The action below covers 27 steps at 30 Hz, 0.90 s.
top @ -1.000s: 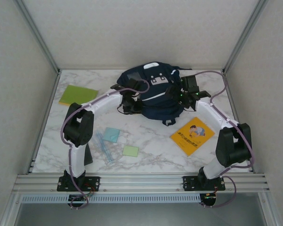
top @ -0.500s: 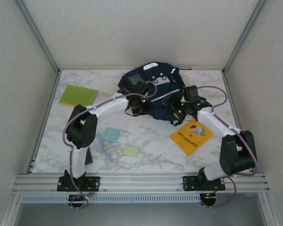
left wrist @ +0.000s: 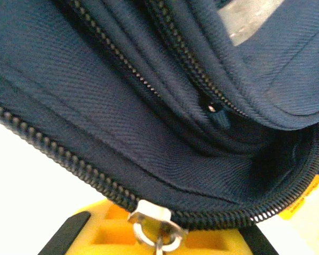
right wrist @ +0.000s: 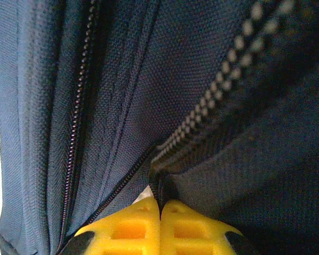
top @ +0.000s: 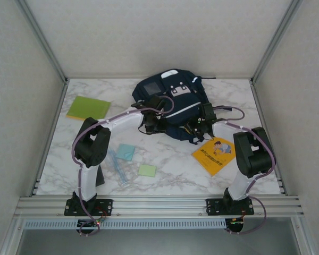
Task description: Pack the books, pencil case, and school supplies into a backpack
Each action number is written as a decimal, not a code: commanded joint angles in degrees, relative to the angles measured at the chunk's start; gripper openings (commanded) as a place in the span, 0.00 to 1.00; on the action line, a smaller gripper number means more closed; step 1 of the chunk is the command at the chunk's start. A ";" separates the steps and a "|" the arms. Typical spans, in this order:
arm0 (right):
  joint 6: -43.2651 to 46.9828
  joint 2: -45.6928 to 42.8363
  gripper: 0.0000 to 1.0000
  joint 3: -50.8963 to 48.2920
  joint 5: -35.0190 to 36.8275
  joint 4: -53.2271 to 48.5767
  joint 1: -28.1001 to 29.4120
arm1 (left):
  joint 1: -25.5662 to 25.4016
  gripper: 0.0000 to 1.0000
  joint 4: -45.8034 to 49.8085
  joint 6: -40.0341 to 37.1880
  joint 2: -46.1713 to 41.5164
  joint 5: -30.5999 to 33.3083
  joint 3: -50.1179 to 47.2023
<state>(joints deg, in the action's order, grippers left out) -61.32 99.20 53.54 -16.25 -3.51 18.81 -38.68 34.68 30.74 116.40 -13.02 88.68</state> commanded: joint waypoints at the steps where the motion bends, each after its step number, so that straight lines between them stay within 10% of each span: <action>1: 1.19 1.61 0.00 -2.56 6.69 -0.69 0.18 | 4.95 0.00 4.97 -5.55 0.27 3.25 -0.22; 12: 2.41 3.57 0.00 -2.52 7.50 -0.69 0.27 | 15.16 0.00 9.77 -12.40 3.74 14.51 4.29; 18: 5.17 4.63 0.00 -1.15 11.75 -3.84 0.35 | 15.34 0.00 18.40 -25.49 6.16 -2.50 10.84; 27: 8.95 5.78 0.00 2.73 17.60 -10.01 0.35 | 17.00 0.00 25.76 -28.19 5.11 -4.58 7.81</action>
<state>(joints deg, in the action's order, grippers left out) -55.61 101.80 56.62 -16.03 -4.01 21.80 -25.50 50.76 3.05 122.69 -20.56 96.84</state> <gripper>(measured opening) 0.042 0.061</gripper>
